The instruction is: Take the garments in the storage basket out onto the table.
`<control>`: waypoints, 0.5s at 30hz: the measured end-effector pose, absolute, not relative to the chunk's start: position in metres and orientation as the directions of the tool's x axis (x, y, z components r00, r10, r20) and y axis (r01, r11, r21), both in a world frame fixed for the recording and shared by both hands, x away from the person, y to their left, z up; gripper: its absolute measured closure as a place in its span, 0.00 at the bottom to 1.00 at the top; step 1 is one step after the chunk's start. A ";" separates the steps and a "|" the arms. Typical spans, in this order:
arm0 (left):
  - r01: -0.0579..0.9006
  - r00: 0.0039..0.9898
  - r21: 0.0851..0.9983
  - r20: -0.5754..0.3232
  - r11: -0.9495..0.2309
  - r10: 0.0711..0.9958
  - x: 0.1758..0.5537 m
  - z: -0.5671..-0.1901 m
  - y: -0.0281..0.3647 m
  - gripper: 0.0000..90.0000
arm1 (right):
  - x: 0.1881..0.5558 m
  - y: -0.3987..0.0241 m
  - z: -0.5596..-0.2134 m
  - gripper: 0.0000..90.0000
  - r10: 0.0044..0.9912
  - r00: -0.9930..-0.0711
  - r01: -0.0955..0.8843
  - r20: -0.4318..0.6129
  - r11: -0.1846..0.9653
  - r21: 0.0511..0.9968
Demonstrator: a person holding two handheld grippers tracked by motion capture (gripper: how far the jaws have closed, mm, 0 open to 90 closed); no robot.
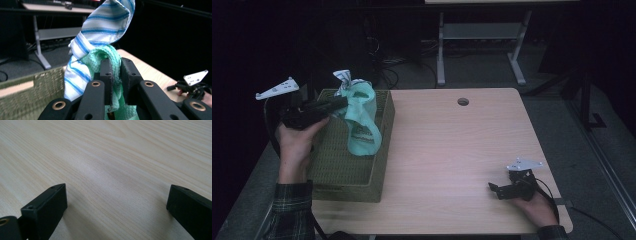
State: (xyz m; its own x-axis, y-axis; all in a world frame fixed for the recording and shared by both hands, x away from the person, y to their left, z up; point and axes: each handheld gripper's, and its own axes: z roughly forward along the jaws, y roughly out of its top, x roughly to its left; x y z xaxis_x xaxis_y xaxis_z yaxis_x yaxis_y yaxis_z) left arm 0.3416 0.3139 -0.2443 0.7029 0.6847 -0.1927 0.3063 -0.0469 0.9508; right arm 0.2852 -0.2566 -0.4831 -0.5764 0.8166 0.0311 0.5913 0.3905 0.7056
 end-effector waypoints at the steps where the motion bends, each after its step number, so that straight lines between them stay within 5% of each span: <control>1: 0.302 0.709 0.952 -0.191 -0.047 0.679 0.341 -0.242 0.312 0.89 | 0.285 -0.257 -0.483 0.03 0.816 -0.577 0.591 0.031 0.391 0.706; 15: 0.255 0.784 0.964 -0.159 -0.079 0.600 0.338 -0.224 0.270 0.89 | 0.285 -0.257 -0.483 0.03 0.816 -0.577 0.591 0.031 0.391 0.706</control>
